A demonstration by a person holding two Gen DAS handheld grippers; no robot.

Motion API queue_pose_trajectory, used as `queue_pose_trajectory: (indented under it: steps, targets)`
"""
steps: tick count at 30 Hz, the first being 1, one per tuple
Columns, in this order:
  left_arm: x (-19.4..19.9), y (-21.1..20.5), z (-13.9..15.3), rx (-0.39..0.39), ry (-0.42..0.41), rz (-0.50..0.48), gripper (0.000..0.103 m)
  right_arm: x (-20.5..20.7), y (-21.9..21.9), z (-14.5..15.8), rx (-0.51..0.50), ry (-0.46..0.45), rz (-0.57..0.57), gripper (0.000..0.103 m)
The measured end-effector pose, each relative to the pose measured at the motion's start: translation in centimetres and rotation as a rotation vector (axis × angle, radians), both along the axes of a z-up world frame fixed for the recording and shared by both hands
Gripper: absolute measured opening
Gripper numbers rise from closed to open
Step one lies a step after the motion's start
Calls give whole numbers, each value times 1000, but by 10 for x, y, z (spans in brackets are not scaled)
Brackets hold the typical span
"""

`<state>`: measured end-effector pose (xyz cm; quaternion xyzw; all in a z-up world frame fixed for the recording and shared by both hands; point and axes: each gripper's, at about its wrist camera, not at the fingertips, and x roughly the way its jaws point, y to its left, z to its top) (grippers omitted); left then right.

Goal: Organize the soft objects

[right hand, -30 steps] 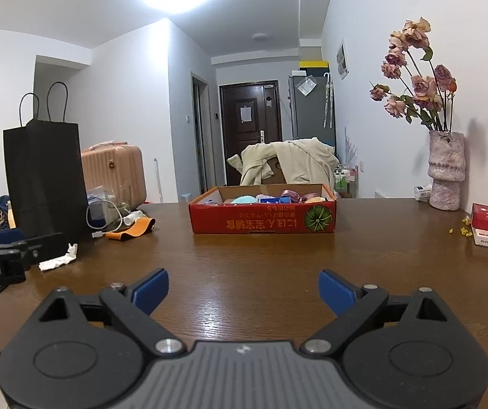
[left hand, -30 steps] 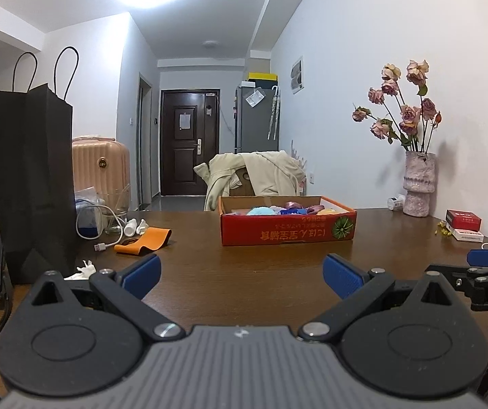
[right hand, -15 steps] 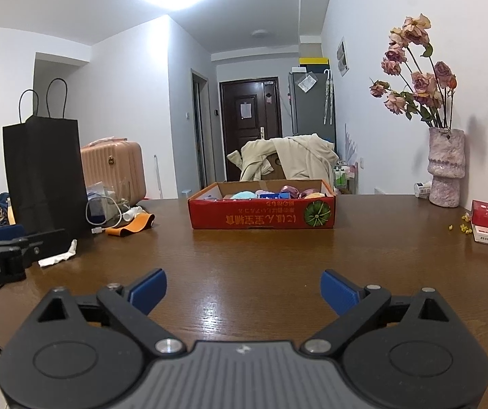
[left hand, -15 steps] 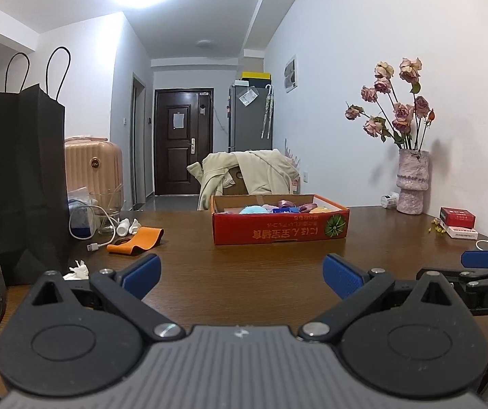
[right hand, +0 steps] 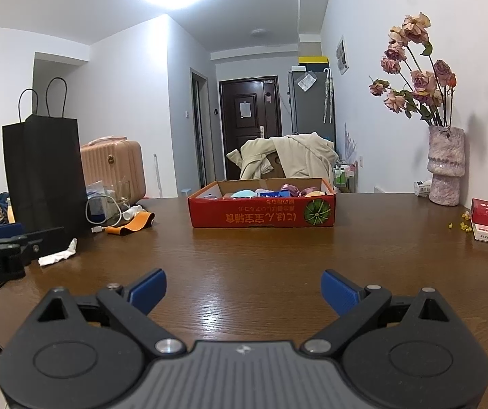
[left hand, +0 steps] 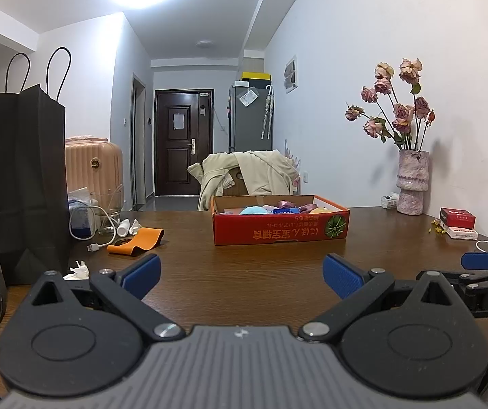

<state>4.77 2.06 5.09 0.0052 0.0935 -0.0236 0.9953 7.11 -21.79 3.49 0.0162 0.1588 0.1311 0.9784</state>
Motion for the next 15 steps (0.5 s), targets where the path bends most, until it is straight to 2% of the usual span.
queue_pose_trajectory:
  steps: [15]
  targets:
    - [-2,2,2,-3,-14,-1,103,1,1,-2,-1,-2,-2,98]
